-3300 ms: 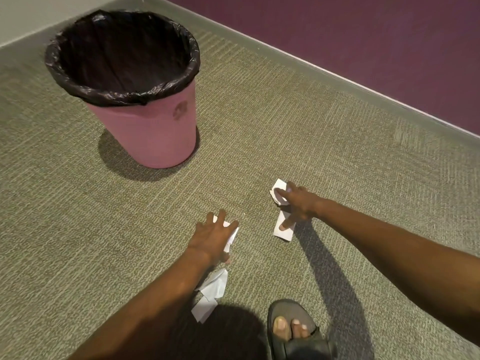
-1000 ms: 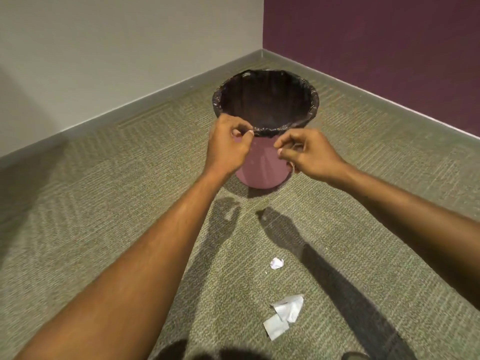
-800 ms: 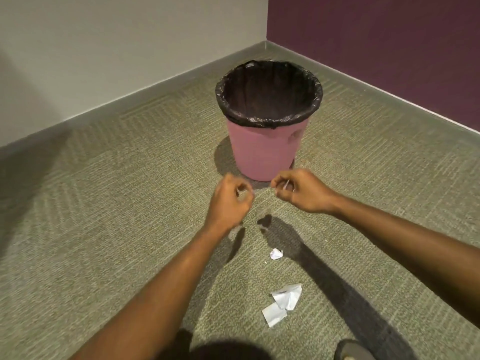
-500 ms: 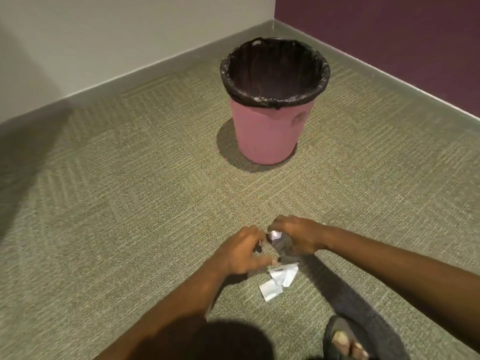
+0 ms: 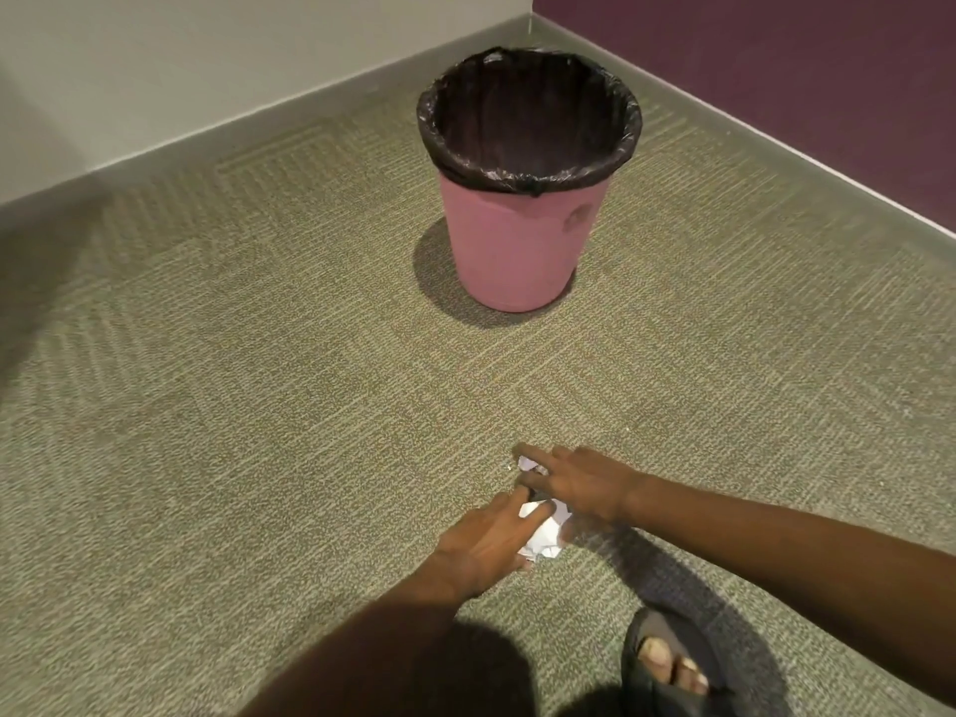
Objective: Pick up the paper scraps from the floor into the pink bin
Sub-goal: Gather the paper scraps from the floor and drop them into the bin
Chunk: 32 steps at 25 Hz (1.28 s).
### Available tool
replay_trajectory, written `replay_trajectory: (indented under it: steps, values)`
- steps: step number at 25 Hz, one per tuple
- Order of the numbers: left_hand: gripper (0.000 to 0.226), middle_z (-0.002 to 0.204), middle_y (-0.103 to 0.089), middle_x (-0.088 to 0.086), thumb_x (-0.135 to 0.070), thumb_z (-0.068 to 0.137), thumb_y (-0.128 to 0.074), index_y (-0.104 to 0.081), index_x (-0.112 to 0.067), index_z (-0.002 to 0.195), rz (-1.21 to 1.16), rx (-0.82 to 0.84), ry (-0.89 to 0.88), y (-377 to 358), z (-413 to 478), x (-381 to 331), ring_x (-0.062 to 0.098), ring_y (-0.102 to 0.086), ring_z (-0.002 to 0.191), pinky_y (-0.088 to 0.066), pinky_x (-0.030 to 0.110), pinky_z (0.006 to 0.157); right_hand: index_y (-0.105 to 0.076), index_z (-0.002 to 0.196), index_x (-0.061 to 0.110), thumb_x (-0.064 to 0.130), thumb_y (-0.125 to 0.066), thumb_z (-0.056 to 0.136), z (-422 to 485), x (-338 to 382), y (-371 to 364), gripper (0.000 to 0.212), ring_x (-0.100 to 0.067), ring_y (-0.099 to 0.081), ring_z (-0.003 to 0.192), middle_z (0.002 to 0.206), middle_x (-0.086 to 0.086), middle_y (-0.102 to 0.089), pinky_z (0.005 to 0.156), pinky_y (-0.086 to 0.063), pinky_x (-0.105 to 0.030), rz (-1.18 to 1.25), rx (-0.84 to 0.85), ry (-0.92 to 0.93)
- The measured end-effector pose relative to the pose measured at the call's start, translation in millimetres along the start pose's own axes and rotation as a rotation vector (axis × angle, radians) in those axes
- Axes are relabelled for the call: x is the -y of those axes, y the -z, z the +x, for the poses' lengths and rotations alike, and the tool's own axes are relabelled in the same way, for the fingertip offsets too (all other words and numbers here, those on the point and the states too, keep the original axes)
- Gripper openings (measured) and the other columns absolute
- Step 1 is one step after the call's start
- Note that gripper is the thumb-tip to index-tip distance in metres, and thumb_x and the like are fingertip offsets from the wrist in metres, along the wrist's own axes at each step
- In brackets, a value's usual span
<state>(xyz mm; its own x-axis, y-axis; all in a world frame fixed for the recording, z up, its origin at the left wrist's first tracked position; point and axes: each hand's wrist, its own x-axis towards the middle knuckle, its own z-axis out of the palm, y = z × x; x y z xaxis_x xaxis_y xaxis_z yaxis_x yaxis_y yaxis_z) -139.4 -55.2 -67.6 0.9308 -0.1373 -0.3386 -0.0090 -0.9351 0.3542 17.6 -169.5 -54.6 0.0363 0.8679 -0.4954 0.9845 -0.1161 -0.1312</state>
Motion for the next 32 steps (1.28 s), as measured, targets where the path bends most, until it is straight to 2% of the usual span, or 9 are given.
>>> replay_trajectory:
  steps: [4,10,13,16,19,23,27,30,32]
  values:
    - [0.071,0.137,-0.044,0.013,-0.019,0.090,-0.064,-0.022,-0.024,0.147,-0.049,-0.029,-0.002,0.8,0.4,-1.6,0.029,-0.050,0.118,-0.050,0.043,0.089,-0.048,0.131,0.013,0.026,-0.065,0.087,-2.0,9.9,-5.3,0.049,-0.023,-0.048,0.108,0.136,-0.007,-0.042,0.088,-0.050,-0.040,0.071,-0.076,0.014]
    - [0.051,0.115,-0.057,0.014,-0.012,0.093,-0.056,-0.028,-0.017,0.135,-0.061,-0.109,0.031,2.3,-3.3,-2.5,0.024,-0.056,0.091,-0.048,0.032,0.073,-0.061,0.105,0.010,0.013,-0.057,0.093,-1.6,-5.9,-2.7,0.013,-0.017,-0.057,0.090,0.099,0.001,-0.057,0.068,-0.048,-0.020,0.393,-0.081,-0.168]
    - [0.045,0.107,-0.060,0.014,-0.007,0.094,-0.053,-0.030,-0.014,0.132,-0.057,-0.128,0.044,0.7,1.1,-2.6,0.022,-0.053,0.077,-0.044,0.030,0.062,-0.063,0.102,0.009,0.009,-0.063,0.089,1.2,-28.7,-1.1,0.013,-0.016,-0.060,0.081,0.094,-0.001,-0.060,0.064,-0.051,-0.022,0.579,-0.086,-0.286]
    - [0.046,0.105,-0.062,0.013,-0.002,0.092,-0.054,-0.033,-0.014,0.132,-0.069,-0.174,0.051,2.4,7.7,-0.9,0.023,-0.059,0.079,-0.044,0.028,0.062,-0.067,0.088,0.000,0.007,-0.067,0.085,1.0,-41.6,12.0,0.008,-0.025,-0.064,0.080,0.087,-0.010,-0.065,0.067,-0.055,-0.031,0.657,-0.096,-0.321]
    - [0.038,0.107,-0.062,0.009,-0.006,0.095,-0.053,-0.040,-0.015,0.129,-0.140,-0.266,0.063,22.5,13.5,2.4,0.019,-0.058,0.082,-0.041,0.024,0.064,-0.067,0.080,0.006,0.008,-0.070,0.084,-3.6,-52.4,40.2,0.005,-0.018,-0.061,0.066,0.073,-0.004,-0.063,0.053,-0.047,-0.024,0.694,-0.129,-0.331]
    - [0.026,0.104,-0.061,0.000,-0.014,0.098,-0.051,-0.046,-0.019,0.123,-0.327,-0.491,0.199,86.7,21.7,19.8,0.011,-0.057,0.083,-0.046,0.019,0.065,-0.067,0.083,0.015,0.009,-0.071,0.083,-19.4,-66.8,105.4,0.008,-0.021,-0.061,0.061,0.071,-0.006,-0.066,0.048,-0.044,-0.029,0.841,-0.342,-0.383]
    - [0.026,0.099,-0.061,0.000,-0.010,0.095,-0.056,-0.051,-0.017,0.120,-0.525,-0.833,0.311,173.5,29.2,41.7,0.009,-0.061,0.081,-0.055,0.019,0.060,-0.071,0.088,0.006,0.014,-0.074,0.084,-35.8,-76.7,186.7,0.010,-0.019,-0.061,0.063,0.076,-0.010,-0.069,0.055,-0.047,-0.034,0.913,-0.634,-0.429]
    - [0.025,0.094,-0.058,-0.005,-0.006,0.093,-0.058,-0.052,-0.012,0.118,-0.553,-1.118,0.272,240.3,40.8,49.7,0.001,-0.056,0.076,-0.047,0.009,0.054,-0.073,0.099,0.004,0.013,-0.075,0.081,-36.6,-89.2,243.0,0.020,-0.019,-0.065,0.070,0.086,-0.011,-0.073,0.059,-0.051,-0.034,0.949,-0.907,-0.453]
    - [0.026,0.092,-0.057,-0.007,-0.004,0.092,-0.058,-0.052,-0.011,0.117,-0.561,-1.202,0.248,278.1,55.2,53.7,-0.005,-0.053,0.072,-0.048,0.006,0.055,-0.074,0.099,0.006,0.011,-0.074,0.080,-30.7,-100.8,272.7,0.019,-0.019,-0.067,0.070,0.086,-0.008,-0.073,0.059,-0.053,-0.035,0.958,-1.047,-0.478]
